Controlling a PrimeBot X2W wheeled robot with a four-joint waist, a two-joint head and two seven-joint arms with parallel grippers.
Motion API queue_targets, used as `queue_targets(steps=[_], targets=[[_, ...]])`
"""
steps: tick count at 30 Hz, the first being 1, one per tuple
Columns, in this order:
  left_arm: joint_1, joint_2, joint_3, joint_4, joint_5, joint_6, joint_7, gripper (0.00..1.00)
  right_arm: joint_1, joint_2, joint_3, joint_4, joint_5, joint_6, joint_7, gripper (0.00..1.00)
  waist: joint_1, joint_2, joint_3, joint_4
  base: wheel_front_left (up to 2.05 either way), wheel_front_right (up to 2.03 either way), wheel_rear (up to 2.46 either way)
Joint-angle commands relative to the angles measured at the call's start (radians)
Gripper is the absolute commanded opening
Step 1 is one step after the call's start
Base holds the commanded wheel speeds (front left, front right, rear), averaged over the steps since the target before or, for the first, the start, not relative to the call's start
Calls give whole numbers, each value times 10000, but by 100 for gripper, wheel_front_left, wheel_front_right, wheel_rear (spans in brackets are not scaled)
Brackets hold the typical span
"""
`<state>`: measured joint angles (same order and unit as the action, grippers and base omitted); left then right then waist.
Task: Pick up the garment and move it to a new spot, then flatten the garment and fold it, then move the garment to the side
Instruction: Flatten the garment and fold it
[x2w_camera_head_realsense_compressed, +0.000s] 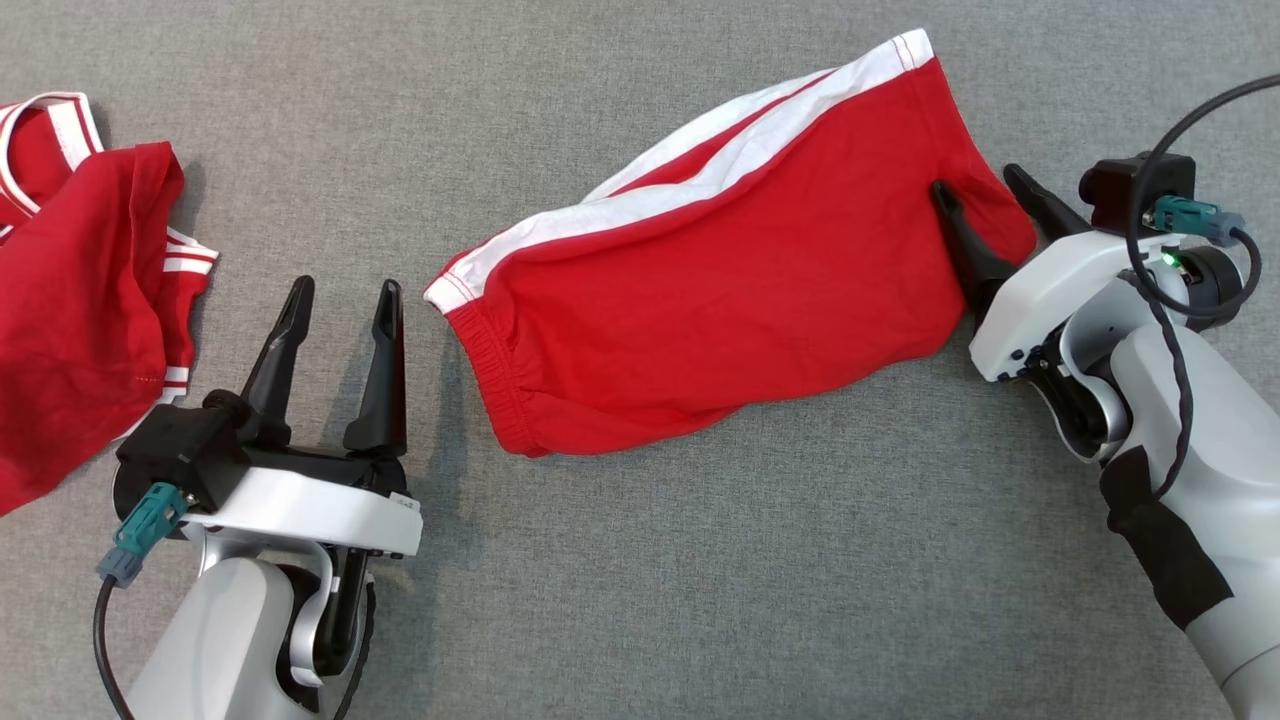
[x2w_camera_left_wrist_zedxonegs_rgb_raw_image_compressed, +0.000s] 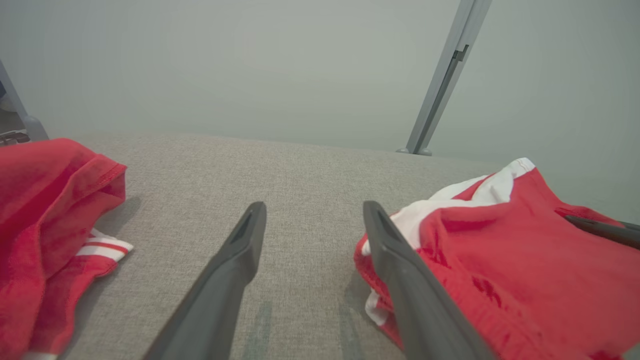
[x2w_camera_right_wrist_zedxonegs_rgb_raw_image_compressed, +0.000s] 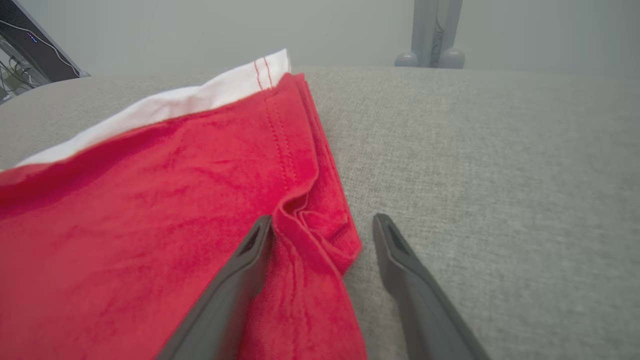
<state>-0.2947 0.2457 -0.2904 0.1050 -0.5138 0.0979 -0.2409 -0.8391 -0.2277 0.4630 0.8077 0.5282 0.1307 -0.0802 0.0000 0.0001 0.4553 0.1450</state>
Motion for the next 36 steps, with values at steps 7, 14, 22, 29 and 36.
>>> queue_targets(steps=[7,14,22,29,36], targets=[[-184,15,13,179,22,14,-82,100,13,-102,1015,344,1323,3,53,0,0,-1,-161,-120,0,0,0],[-53,116,-5,233,32,104,-17,100,672,-342,1231,101,2138,1,-785,0,0,-1,-498,-349,0,0,0],[408,270,-24,85,44,272,113,100,2460,-701,617,-399,2747,1,-1671,0,0,-1,-1116,-724,0,0,0],[847,532,25,-246,50,461,349,100,3906,-779,-339,-1228,2594,1,-1853,0,0,-1,-1546,-1189,0,0,0],[1050,703,-12,-524,71,585,544,100,4412,-617,-842,-1663,2299,3,-1842,0,0,-1,-1710,-1456,0,0,0]])
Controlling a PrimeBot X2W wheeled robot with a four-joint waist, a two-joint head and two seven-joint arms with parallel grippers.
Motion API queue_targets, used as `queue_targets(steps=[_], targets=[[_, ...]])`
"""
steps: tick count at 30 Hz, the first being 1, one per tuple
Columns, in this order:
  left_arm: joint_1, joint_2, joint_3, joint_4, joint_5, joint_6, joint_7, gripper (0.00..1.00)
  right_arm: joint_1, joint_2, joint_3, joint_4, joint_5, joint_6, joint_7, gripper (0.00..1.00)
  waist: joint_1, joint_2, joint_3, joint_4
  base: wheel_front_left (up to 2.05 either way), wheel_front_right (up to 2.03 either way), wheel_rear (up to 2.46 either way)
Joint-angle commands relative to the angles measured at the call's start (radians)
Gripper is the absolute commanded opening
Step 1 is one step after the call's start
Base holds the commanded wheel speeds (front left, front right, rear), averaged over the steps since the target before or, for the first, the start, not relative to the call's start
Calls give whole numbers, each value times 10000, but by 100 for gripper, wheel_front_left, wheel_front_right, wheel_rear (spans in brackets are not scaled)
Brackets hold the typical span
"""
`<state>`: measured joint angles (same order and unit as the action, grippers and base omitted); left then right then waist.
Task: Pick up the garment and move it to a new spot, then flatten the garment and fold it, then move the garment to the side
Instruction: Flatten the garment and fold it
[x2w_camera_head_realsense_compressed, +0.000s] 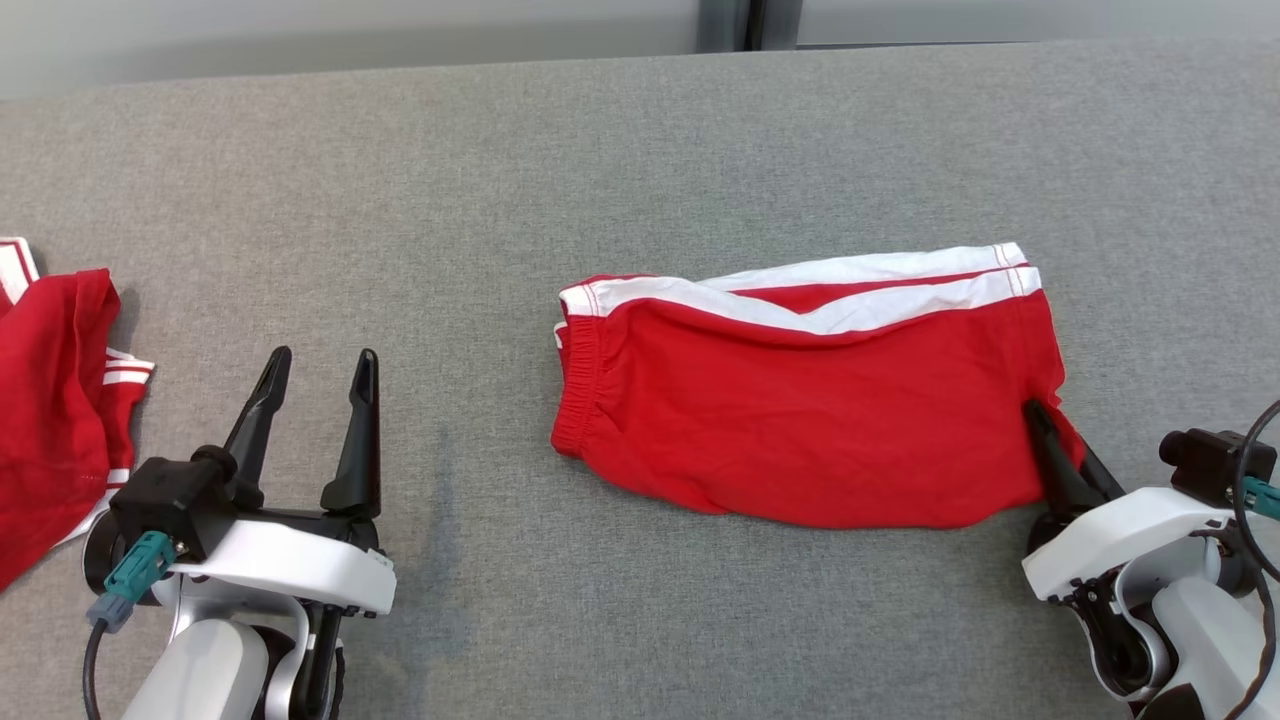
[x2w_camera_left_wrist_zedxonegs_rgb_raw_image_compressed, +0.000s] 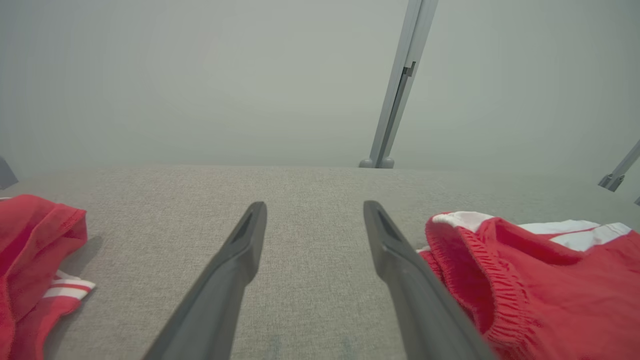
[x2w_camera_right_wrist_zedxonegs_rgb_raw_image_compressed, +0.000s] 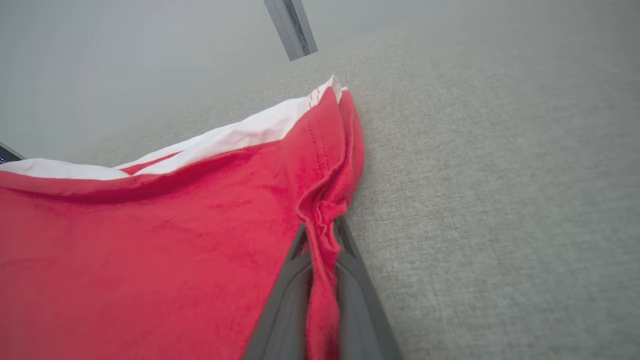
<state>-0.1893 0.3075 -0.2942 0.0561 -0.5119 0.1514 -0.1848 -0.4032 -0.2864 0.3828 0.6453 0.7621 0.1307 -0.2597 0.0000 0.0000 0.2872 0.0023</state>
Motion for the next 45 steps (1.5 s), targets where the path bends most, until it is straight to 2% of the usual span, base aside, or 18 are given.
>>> queue_targets(steps=[1,8,13,18,22,29,38,41,42,43,44,45], targets=[[10,101,18,-81,55,68,24,100,79,-2,-96,-67,-85,3,-8,0,0,0,-44,-46,0,0,0],[76,163,-47,-299,77,143,158,100,-103,162,-472,-504,-365,3,147,0,0,0,-82,-105,0,0,0],[104,191,-67,-378,75,181,203,100,-467,447,-566,-1490,-601,3,440,0,0,0,-89,-125,0,0,0],[13,183,-114,-388,56,183,215,100,-897,990,-113,-2787,-817,4,1077,0,0,0,-103,-68,0,0,0],[-110,112,-213,-358,27,149,229,100,-1202,1549,443,-3280,-934,4,1529,0,0,0,-105,100,0,0,0],[-292,23,-348,-241,-12,77,115,100,-1627,2232,1997,-3035,-487,4,1794,0,0,0,-8,550,0,0,0],[-449,-195,-514,48,-55,-2,-70,100,-1957,2326,3756,-1956,510,4,1305,0,0,0,162,966,0,0,0],[-481,-206,-529,101,-72,-10,-103,100,-2108,2325,4004,-1769,668,4,1142,0,0,0,188,985,0,0,0],[-492,-213,-532,127,-74,-10,-115,100,-2177,2327,4117,-1669,715,4,1017,11,0,0,195,984,0,0,0],[-492,-213,-535,153,-85,-8,-123,100,-2213,2326,4221,-1582,772,4,914,38,0,0,196,978,0,0,0],[-488,-211,-528,176,-95,-4,-147,100,-2246,2328,4307,-1526,795,6,822,71,0,0,200,963,0,0,0],[-482,-210,-526,203,-101,-2,-167,100,-2332,2327,4382,-1471,734,4,695,100,0,0,198,942,0,0,0]])
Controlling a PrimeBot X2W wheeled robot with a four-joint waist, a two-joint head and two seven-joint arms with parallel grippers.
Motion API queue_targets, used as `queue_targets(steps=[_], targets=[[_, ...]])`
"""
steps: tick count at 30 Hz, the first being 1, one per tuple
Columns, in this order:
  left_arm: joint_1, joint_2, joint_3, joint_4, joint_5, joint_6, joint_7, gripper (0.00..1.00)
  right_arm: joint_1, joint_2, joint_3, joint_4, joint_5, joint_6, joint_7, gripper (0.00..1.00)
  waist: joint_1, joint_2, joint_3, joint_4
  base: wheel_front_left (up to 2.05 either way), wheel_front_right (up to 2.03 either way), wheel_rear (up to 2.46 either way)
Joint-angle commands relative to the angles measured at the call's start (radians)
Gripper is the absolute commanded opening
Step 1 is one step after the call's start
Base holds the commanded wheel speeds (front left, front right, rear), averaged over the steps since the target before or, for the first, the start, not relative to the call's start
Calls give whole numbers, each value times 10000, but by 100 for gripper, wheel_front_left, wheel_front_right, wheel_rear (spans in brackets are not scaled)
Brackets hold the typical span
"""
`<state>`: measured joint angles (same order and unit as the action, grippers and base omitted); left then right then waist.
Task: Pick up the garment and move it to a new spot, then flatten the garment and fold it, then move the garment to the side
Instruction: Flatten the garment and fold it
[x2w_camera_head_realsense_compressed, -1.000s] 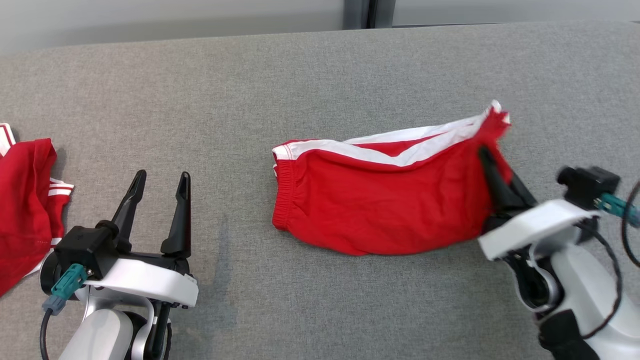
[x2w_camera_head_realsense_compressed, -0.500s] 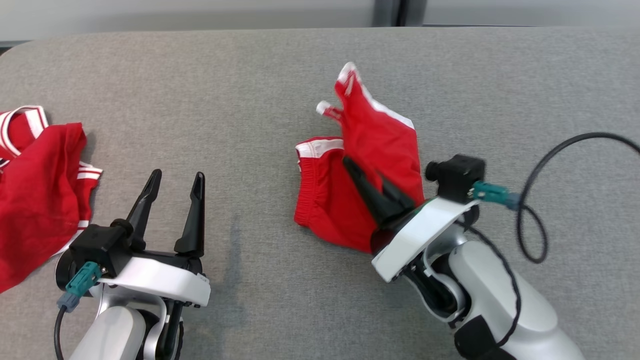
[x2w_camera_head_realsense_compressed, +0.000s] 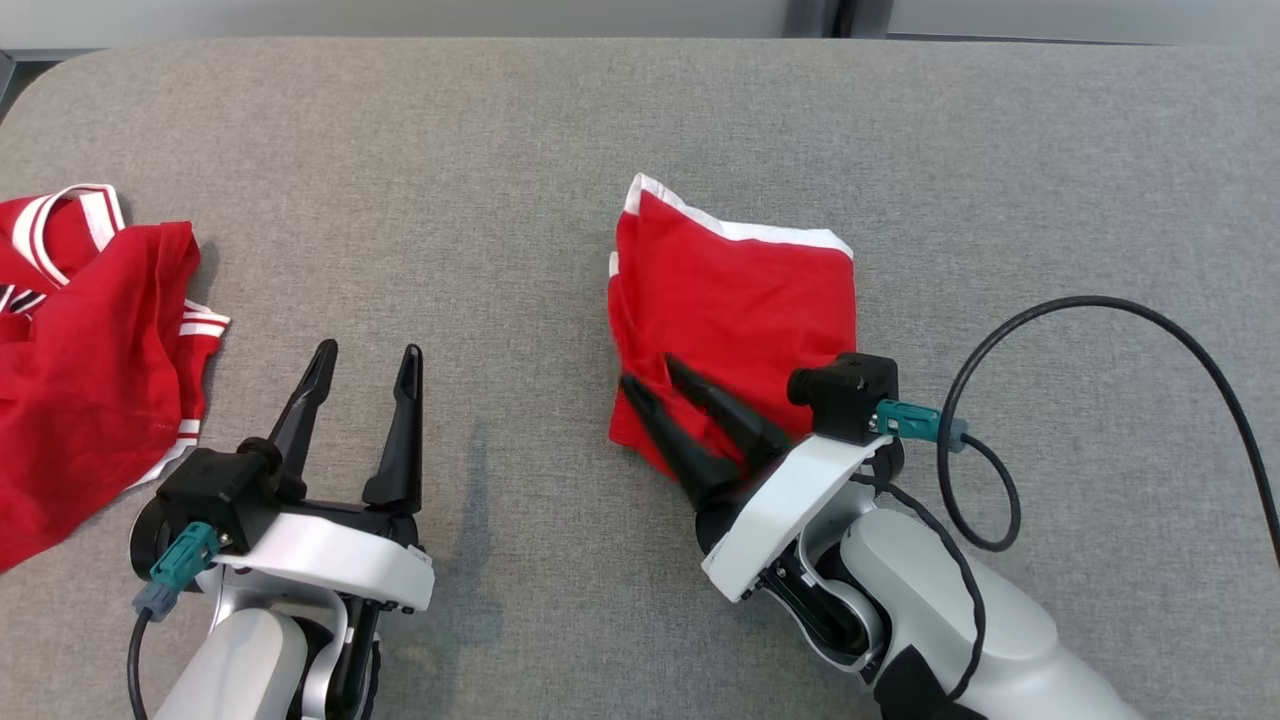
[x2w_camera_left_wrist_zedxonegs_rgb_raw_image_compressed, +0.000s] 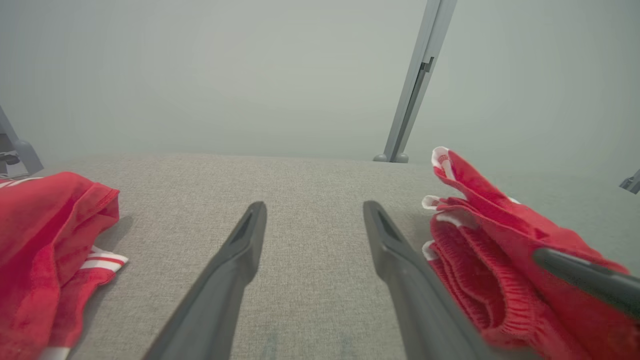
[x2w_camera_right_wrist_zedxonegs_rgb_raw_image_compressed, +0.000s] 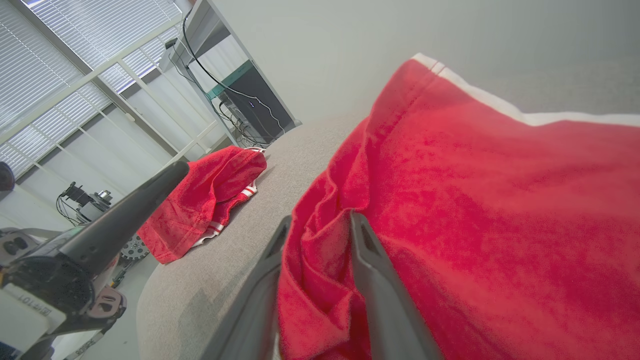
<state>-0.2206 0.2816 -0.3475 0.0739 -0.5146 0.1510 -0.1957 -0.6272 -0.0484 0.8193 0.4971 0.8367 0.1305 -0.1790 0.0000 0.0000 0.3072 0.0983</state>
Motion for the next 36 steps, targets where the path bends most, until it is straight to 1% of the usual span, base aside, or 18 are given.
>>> queue_targets(steps=[1,5,9,13,14,15,16,19,24,27,30,36], targets=[[-172,47,4,36,-76,0,-62,100,-189,-56,77,64,-121,6,-221,100,0,0,-5,-38,0,0,0],[-145,81,23,103,-91,19,-102,100,-330,-55,113,-47,-575,6,-605,100,0,0,-66,-165,0,0,0],[-73,111,53,119,-67,73,-146,100,-251,-67,-480,-437,-1291,6,-822,100,0,0,-194,-309,0,0,0],[28,129,90,74,-77,137,-182,100,199,-322,-1901,-1042,-2277,6,-883,100,0,0,-343,-415,0,0,0],[46,143,120,58,-69,168,-191,100,338,-381,-2416,-1294,-2564,6,-884,100,0,0,-383,-443,0,0,0],[76,169,158,26,-71,197,-218,100,739,-490,-3338,-1705,-3091,6,-884,100,0,0,-451,-493,0,0,0],[93,193,182,-2,-68,234,-230,100,939,-552,-3814,-1914,-3349,6,-882,100,0,0,-482,-516,0,0,0],[198,280,240,-48,-42,303,-264,100,1561,-756,-5090,-2349,-3996,6,-867,100,0,0,-574,-577,0,0,0],[295,421,415,-166,31,407,-364,100,2561,-858,-6901,-3055,-4816,6,-479,100,0,0,-741,-647,0,0,0],[380,482,540,-220,50,434,-428,100,3154,-811,-7682,-3437,-5238,6,-130,100,0,0,-898,-676,0,0,0],[567,547,644,-278,93,458,-509,100,3680,-742,-8151,-3797,-5522,6,202,100,0,0,-1102,-706,0,0,0],[969,645,656,-385,142,350,-590,100,4571,-596,-8515,-4373,-5815,6,758,100,0,0,-1582,-747,0,0,0]])
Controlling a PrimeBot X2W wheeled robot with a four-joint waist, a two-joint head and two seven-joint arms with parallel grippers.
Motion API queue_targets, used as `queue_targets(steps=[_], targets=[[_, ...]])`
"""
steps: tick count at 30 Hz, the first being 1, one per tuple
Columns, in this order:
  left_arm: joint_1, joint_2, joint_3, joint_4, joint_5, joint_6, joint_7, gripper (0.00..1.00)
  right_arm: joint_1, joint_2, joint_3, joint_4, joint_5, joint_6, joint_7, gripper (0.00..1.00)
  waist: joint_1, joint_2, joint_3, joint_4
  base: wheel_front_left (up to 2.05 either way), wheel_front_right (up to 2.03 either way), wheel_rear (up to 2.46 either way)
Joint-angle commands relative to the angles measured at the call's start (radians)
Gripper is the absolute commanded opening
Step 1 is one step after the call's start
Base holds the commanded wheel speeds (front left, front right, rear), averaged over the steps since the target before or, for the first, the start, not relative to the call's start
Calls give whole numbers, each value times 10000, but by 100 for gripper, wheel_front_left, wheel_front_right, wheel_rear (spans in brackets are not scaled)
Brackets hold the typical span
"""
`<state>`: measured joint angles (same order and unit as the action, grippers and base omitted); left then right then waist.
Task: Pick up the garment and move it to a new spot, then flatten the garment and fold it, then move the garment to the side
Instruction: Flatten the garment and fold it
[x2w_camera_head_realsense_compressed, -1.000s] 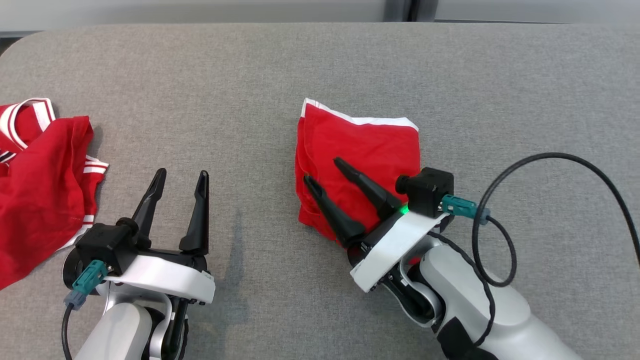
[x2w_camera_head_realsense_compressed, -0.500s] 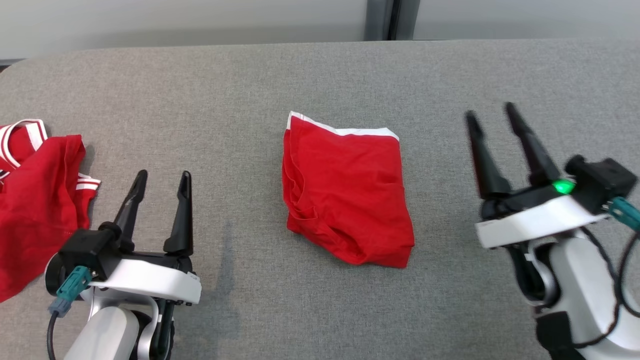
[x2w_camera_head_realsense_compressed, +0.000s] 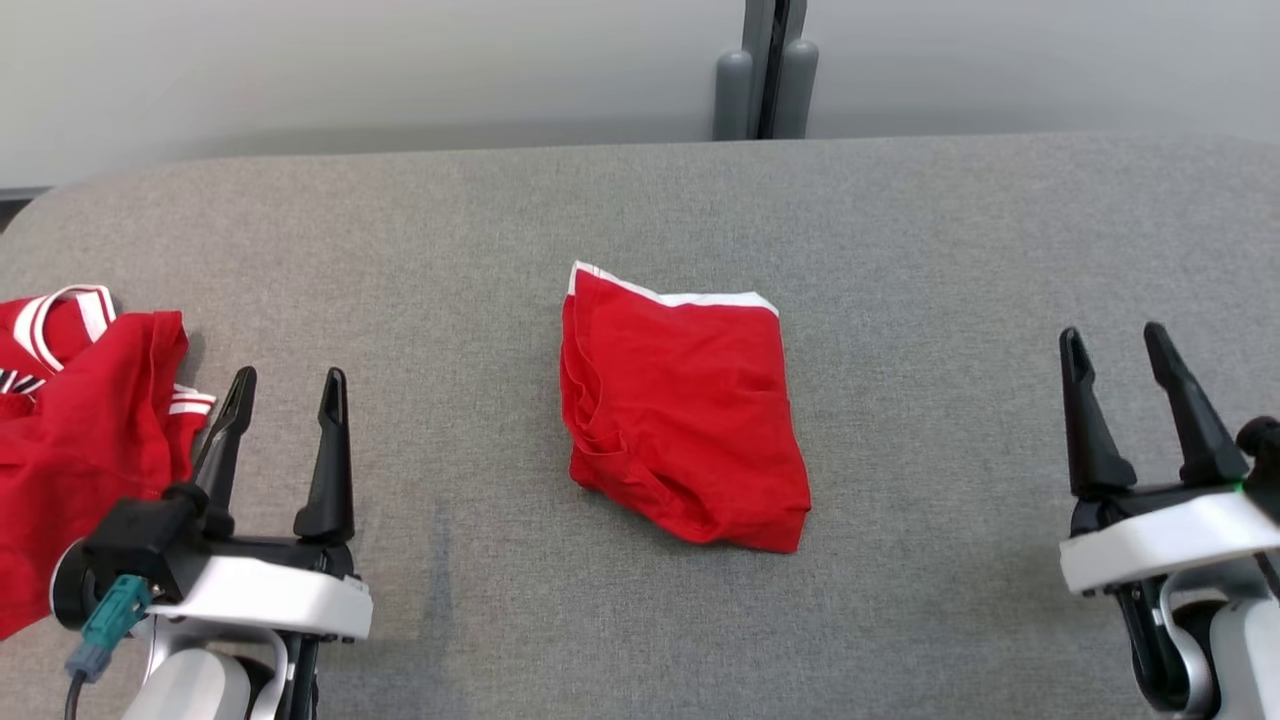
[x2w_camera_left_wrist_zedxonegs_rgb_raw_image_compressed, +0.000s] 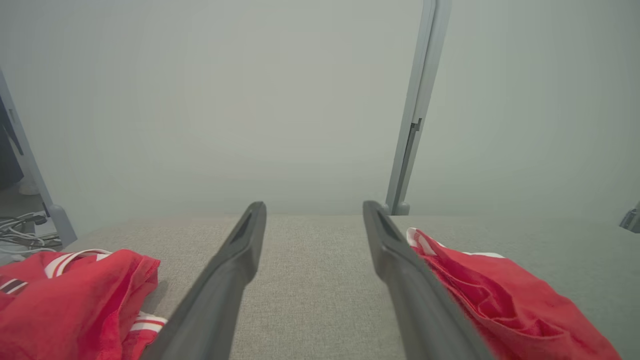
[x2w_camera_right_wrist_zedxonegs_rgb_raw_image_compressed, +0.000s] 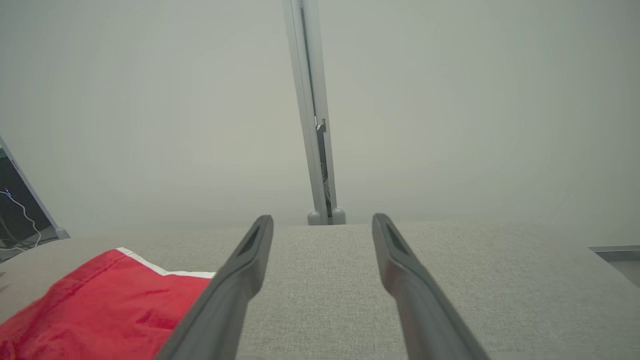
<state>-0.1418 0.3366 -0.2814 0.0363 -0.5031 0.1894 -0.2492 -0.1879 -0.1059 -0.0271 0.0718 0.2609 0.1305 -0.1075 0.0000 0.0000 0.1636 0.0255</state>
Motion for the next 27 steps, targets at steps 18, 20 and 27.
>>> queue_targets(steps=[18,20,27], targets=[[1567,467,-356,-303,154,243,310,100,2092,151,-539,-950,-440,6,981,100,0,0,-1298,-20,0,0,0],[1662,492,-367,-383,159,302,345,100,2243,174,-582,-1076,-478,6,1065,100,0,0,-1360,-20,0,0,0],[1822,567,-403,-611,174,414,476,100,2444,223,-648,-1311,-527,6,1248,100,0,0,-1420,-75,0,0,0]])
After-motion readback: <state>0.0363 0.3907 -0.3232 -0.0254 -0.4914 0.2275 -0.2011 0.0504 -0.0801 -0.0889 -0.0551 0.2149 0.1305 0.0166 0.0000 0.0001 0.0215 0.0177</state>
